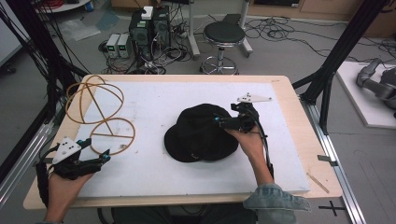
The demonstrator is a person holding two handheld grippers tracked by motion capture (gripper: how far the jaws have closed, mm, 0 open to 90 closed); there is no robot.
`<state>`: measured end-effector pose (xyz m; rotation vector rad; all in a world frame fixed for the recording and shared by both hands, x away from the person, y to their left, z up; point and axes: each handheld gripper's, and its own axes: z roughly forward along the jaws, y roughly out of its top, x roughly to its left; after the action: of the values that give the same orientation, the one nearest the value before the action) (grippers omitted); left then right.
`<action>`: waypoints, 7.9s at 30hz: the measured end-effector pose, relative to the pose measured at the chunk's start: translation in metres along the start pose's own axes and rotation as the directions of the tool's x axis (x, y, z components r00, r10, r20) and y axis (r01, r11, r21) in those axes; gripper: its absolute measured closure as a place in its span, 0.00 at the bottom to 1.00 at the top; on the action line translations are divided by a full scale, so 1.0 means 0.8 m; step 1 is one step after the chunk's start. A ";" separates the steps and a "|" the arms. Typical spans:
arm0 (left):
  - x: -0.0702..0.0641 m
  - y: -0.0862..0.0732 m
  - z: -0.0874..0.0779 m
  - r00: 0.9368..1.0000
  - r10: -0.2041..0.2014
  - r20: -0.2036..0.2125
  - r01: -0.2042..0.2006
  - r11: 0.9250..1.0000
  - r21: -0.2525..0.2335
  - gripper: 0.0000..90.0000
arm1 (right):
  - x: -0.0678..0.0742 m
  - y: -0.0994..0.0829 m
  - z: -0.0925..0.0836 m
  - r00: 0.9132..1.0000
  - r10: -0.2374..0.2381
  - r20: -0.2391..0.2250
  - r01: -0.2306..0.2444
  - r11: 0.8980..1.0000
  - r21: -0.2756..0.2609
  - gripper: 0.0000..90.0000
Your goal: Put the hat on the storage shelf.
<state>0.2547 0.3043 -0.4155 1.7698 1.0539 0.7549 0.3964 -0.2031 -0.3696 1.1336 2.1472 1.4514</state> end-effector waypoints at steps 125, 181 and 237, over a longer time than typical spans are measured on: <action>-0.004 0.001 -0.010 1.000 0.002 0.008 -0.001 1.000 -0.028 0.23 | 0.132 0.240 -0.054 0.924 0.062 -0.377 -0.213 0.902 -0.375 0.75; -0.006 -0.004 -0.027 1.000 0.015 0.006 -0.015 0.999 -0.038 0.23 | 0.264 0.262 0.133 0.874 0.201 -0.442 -0.324 0.919 -0.223 0.74; -0.026 -0.005 -0.015 0.997 0.051 0.065 -0.050 0.999 -0.020 0.26 | 0.310 0.213 0.228 0.886 0.231 -0.402 -0.280 0.958 -0.067 0.59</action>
<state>0.2342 0.2914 -0.4153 1.7993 0.9595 0.7298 0.4282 0.1291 -0.2575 1.2000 2.1750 2.0537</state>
